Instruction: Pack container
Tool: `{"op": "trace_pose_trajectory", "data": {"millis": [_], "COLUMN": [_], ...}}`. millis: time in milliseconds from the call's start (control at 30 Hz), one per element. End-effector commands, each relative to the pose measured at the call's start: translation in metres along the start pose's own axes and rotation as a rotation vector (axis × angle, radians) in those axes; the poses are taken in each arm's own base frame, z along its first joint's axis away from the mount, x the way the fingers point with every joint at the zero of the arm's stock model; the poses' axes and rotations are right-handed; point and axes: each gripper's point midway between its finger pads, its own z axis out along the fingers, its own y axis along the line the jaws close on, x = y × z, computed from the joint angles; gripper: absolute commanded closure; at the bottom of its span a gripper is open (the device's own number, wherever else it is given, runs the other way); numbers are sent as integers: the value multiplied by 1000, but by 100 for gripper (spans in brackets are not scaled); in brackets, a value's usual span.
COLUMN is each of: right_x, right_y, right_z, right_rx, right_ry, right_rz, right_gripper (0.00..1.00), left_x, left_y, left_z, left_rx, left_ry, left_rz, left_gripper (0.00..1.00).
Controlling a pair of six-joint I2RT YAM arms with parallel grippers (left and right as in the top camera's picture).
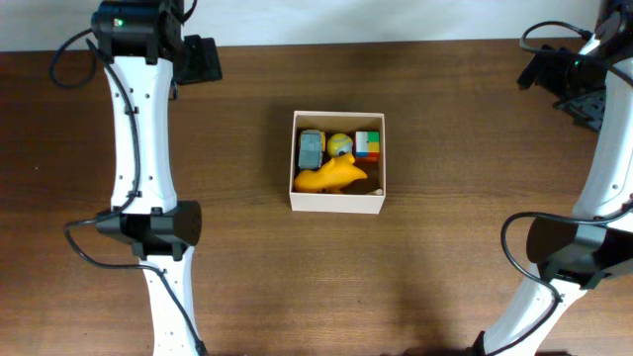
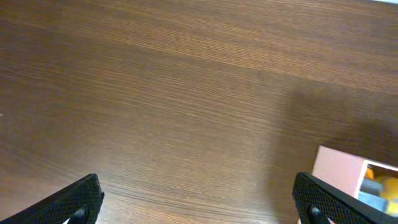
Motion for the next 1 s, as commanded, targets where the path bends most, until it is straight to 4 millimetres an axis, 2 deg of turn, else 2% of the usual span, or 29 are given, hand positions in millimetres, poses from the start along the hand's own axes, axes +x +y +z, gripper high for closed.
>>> {"op": "trace_pose_trajectory", "data": {"millis": [0, 167, 267, 333, 400, 533, 767, 867, 967], "right_x": [2, 2, 2, 2, 2, 2, 2, 2, 2], "right_y": [2, 2, 2, 2, 2, 2, 2, 2, 2], "right_z": [1, 1, 1, 1, 1, 1, 1, 1, 1], "right_rx": [-3, -3, -2, -3, -3, -3, -3, -3, -3], "right_ry": [10, 10, 10, 10, 10, 10, 9, 10, 10], "right_rz": [-2, -2, -2, -2, -2, -2, -2, -2, -2], "right_gripper": [1, 1, 1, 1, 1, 1, 1, 1, 1], "left_x": [2, 1, 4, 4, 1, -11, -40, -42, -37], "left_y": [-6, -5, -16, -18, -15, 2, 31, 42, 48], "left_z": [-2, -2, -3, -7, -20, -68, -187, -226, -249], "left_rx": [30, 23, 87, 106, 105, 66, 84, 98, 112], "left_ry": [6, 4, 14, 7, -20, -145, -500, -620, -715], "left_rz": [7, 9, 102, 133, 129, 108, 29, -2, -20], "left_gripper": [1, 1, 1, 1, 1, 1, 1, 1, 1]}}
